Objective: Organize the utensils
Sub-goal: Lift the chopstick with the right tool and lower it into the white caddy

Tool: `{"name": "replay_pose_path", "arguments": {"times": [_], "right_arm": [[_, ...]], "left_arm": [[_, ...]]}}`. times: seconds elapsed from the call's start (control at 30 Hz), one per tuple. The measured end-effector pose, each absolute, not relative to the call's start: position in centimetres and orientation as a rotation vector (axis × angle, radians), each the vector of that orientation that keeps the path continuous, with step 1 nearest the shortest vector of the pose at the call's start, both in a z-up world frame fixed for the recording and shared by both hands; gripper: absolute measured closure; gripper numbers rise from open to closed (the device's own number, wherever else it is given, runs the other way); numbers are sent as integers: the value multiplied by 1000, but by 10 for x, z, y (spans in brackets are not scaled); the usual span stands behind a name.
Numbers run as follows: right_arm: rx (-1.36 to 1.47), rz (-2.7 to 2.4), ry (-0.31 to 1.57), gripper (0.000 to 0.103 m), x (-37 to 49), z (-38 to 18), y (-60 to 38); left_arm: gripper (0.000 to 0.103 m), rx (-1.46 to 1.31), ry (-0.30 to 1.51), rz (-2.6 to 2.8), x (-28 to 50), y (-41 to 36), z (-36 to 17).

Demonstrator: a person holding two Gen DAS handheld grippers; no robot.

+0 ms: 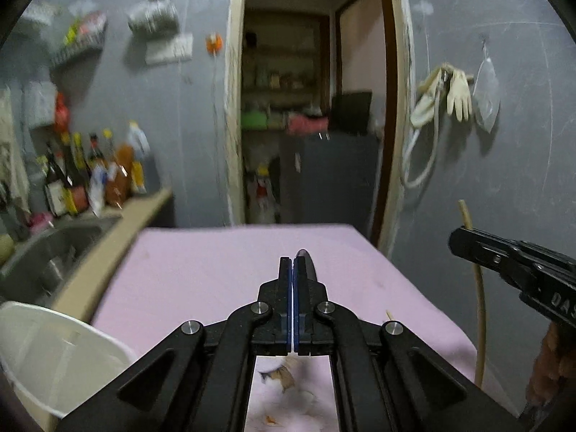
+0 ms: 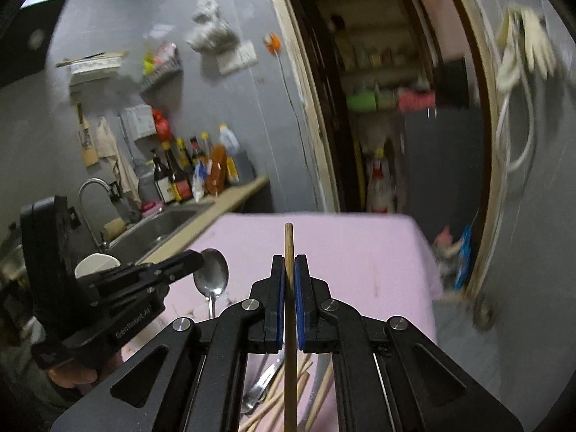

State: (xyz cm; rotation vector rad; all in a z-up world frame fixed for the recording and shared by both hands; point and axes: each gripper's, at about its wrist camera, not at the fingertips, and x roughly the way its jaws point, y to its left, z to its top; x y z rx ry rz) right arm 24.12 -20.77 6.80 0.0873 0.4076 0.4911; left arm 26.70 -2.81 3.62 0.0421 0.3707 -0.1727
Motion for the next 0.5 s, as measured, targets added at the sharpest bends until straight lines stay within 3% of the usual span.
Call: {"name": "replay_pose_path", "arguments": {"times": [0.5], "right_arm": [[29, 493, 93, 100, 192, 138, -161]], "left_arm": [[103, 51, 131, -56, 206, 47, 112]]}}
